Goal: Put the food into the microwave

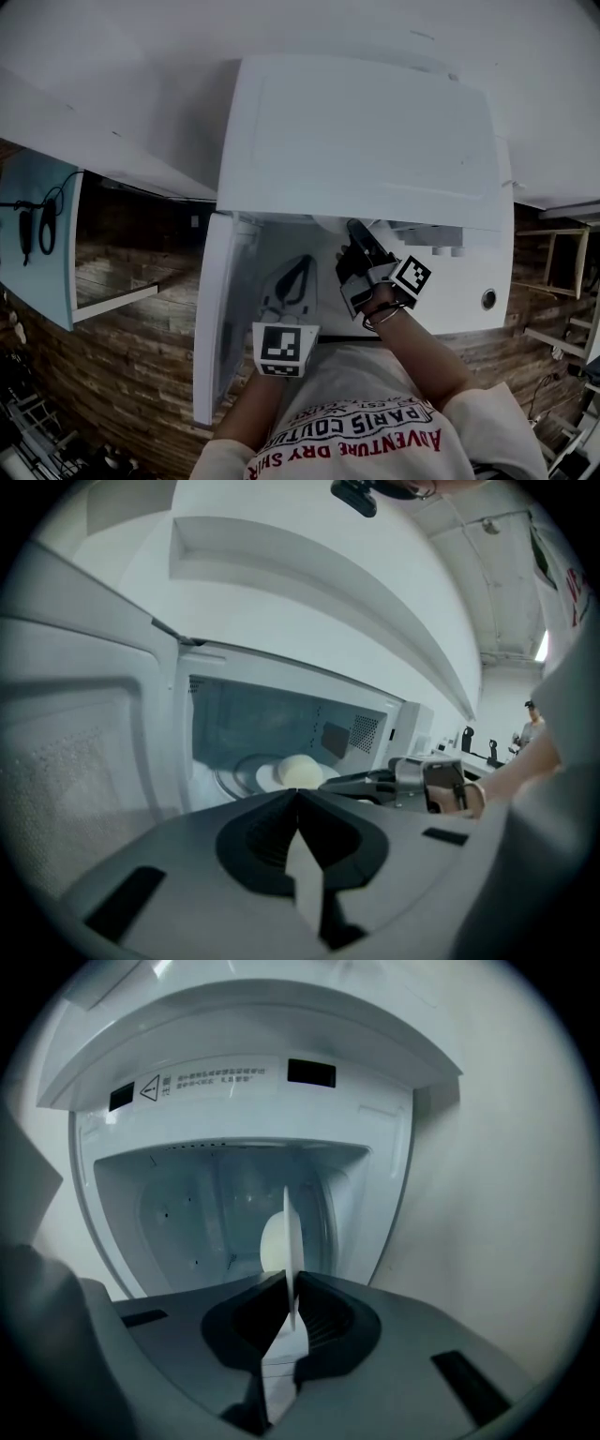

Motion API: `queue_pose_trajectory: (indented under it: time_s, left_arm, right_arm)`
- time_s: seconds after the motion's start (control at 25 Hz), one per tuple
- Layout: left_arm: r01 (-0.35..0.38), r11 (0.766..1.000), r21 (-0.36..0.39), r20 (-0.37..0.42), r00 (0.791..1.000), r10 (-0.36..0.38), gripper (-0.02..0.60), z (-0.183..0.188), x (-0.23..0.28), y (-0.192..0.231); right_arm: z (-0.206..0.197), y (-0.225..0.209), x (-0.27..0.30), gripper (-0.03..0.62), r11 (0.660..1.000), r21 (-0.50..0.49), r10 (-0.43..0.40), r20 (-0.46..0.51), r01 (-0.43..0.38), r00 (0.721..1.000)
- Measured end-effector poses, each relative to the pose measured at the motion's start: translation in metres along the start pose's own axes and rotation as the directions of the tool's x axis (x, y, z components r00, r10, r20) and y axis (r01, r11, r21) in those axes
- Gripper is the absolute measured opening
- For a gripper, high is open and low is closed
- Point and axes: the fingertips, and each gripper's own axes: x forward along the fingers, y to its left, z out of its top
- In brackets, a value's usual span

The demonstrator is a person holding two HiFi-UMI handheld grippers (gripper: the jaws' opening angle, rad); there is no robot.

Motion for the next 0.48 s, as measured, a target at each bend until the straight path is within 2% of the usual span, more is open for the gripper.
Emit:
queue_pose_trajectory:
  time_s: [0.24,0.48]
  left_arm:
    - [-0.029,0.999,0.039,0.006,1.0,0.029,0.006,-0.001,-0.001,0.004]
    - [-0.022,0.999,0.032,0.001,1.0,0.022,0.006,-0.002,-0.001,0.008]
  right_arm:
    - [0.003,-0.002,0.014,0.035,1.0,0.003,-0.028,0.027,0.028,0.999]
    - [0.003,-0.001,0.024,0.035,0.994,-0.091,-0.063,0.029,0.065,0.998]
